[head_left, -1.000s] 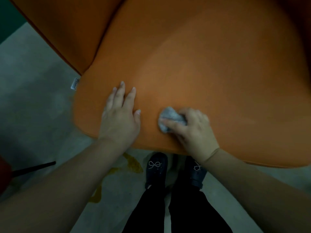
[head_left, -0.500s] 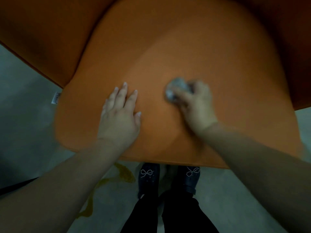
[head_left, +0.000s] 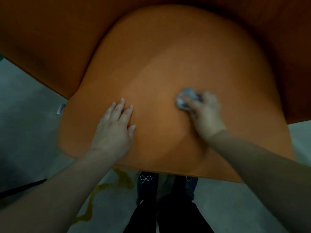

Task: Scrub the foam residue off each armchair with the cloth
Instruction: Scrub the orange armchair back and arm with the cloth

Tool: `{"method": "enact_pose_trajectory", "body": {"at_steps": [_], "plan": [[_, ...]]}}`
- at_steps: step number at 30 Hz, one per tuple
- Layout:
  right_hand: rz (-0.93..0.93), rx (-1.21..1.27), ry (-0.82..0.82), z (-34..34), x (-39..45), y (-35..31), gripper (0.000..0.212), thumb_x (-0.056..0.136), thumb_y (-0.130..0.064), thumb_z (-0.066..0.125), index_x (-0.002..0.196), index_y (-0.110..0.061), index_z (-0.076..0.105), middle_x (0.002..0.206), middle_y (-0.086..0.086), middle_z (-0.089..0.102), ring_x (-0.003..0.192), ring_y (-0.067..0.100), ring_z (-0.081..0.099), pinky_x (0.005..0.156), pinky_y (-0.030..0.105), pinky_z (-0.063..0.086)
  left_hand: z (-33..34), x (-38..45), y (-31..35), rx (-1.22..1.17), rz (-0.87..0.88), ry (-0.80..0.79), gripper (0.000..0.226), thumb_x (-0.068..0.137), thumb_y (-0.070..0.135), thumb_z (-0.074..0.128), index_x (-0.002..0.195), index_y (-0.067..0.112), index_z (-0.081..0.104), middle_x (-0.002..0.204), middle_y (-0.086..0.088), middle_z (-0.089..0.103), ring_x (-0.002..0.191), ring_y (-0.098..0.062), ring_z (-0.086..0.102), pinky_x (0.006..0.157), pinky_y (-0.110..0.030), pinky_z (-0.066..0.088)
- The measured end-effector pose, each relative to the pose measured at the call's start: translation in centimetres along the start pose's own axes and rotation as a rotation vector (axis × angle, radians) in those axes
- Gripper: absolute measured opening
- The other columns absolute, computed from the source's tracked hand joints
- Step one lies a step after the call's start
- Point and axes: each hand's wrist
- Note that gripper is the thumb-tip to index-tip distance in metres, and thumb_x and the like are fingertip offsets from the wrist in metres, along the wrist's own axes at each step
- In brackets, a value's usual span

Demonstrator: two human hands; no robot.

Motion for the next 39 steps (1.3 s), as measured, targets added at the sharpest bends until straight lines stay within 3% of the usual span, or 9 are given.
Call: {"method": "enact_pose_trajectory", "body": {"at_steps": [5, 8, 12, 20, 23, 26, 29, 36, 39], "plan": [[0.404, 0.015, 0.009, -6.6, -0.4, 3.6, 0.035, 0.092, -0.026, 0.06, 0.127, -0.029, 0.06, 0.118, 0.011, 0.045, 0.11, 0.034, 0.044, 0.098, 0.044, 0.039, -2.7, -2.0, 1.5, 0.005, -0.034, -0.005, 0.059, 0.097, 0.034, 0.047, 0.151, 0.022, 0.026, 0.16, 0.0, 0.012, 0.147, -0.021, 0.007, 0.119, -0.038, 0.013], [0.476, 0.257, 0.089, -10.0, -0.9, 0.9, 0.036, 0.093, -0.025, 0.059, 0.128, -0.032, 0.058, 0.11, -0.002, 0.039, 0.104, 0.017, 0.044, 0.095, 0.021, 0.037, -5.7, -3.8, 3.0, -0.001, -0.057, 0.003, 0.059, 0.097, 0.034, 0.048, 0.15, 0.024, 0.026, 0.159, 0.003, 0.015, 0.146, -0.019, 0.009, 0.118, -0.04, 0.017], [0.587, 0.518, 0.135, -15.2, -1.7, -3.8, 0.035, 0.094, -0.021, 0.058, 0.129, -0.026, 0.059, 0.119, 0.006, 0.047, 0.095, 0.0, 0.047, 0.082, -0.003, 0.029, -11.1, -6.3, 4.8, 0.008, -0.04, 0.015, 0.058, 0.097, 0.032, 0.046, 0.151, 0.025, 0.024, 0.156, 0.005, 0.025, 0.144, -0.018, 0.015, 0.117, -0.039, 0.017], [0.515, 0.656, 0.047, -26.3, -2.9, -9.7, 0.036, 0.094, -0.017, 0.059, 0.13, -0.018, 0.059, 0.123, 0.013, 0.055, 0.116, 0.017, 0.055, 0.106, 0.039, 0.041, -21.5, -10.6, 6.3, 0.202, 0.038, 0.052, 0.055, 0.094, 0.032, 0.05, 0.146, 0.02, 0.037, 0.143, 0.0, 0.047, 0.13, -0.021, 0.042, 0.106, -0.038, 0.034], [0.522, 0.675, 0.029, -28.7, -2.3, -10.5, 0.038, 0.094, -0.021, 0.058, 0.132, -0.02, 0.057, 0.12, 0.01, 0.058, 0.112, 0.018, 0.056, 0.101, 0.038, 0.044, -24.3, -11.5, 6.6, 0.232, 0.024, 0.045, 0.054, 0.095, 0.033, 0.048, 0.147, 0.021, 0.036, 0.144, 0.001, 0.045, 0.131, -0.02, 0.04, 0.107, -0.038, 0.032], [0.51, 0.676, 0.009, -29.9, -1.1, -11.8, 0.037, 0.094, -0.025, 0.057, 0.131, -0.023, 0.057, 0.097, 0.006, 0.06, 0.077, 0.015, 0.052, 0.066, 0.023, 0.043, -26.5, -11.5, 6.4, 0.219, 0.03, 0.056, 0.054, 0.096, 0.035, 0.045, 0.148, 0.022, 0.034, 0.146, 0.002, 0.043, 0.132, -0.019, 0.038, 0.109, -0.036, 0.031], [0.46, 0.641, 0.034, -30.0, 0.7, -14.1, 0.036, 0.094, -0.02, 0.058, 0.129, -0.02, 0.058, 0.083, -0.005, 0.059, 0.059, -0.002, 0.046, 0.052, 0.007, 0.037, -28.8, -10.6, 5.3, 0.198, 0.05, 0.089, 0.054, 0.097, 0.036, 0.043, 0.148, 0.023, 0.032, 0.148, 0.003, 0.041, 0.133, -0.018, 0.036, 0.11, -0.034, 0.028], [0.52, 0.718, 0.042, -26.3, 7.9, -23.4, 0.036, 0.093, -0.024, 0.059, 0.129, -0.024, 0.059, 0.11, 0.014, 0.063, 0.095, 0.021, 0.058, 0.079, 0.028, 0.042, -36.3, -5.1, -2.7, 0.144, 0.128, 0.171, 0.053, 0.096, 0.037, 0.043, 0.147, 0.024, 0.034, 0.152, 0.002, 0.032, 0.136, -0.019, 0.029, 0.109, -0.037, 0.028], [0.589, 0.754, 0.087, -24.7, 10.6, -29.0, 0.036, 0.093, -0.025, 0.059, 0.129, -0.026, 0.059, 0.112, 0.012, 0.062, 0.091, 0.02, 0.058, 0.075, 0.025, 0.042, -39.9, -2.7, -7.4, 0.12, 0.15, 0.154, 0.054, 0.096, 0.037, 0.045, 0.147, 0.023, 0.034, 0.154, -0.001, 0.029, 0.137, -0.023, 0.028, 0.109, -0.04, 0.03]]}}
Point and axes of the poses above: each hand's wrist, its own x-axis towards the middle knuckle, its own z-axis out of the palm, y = z × x
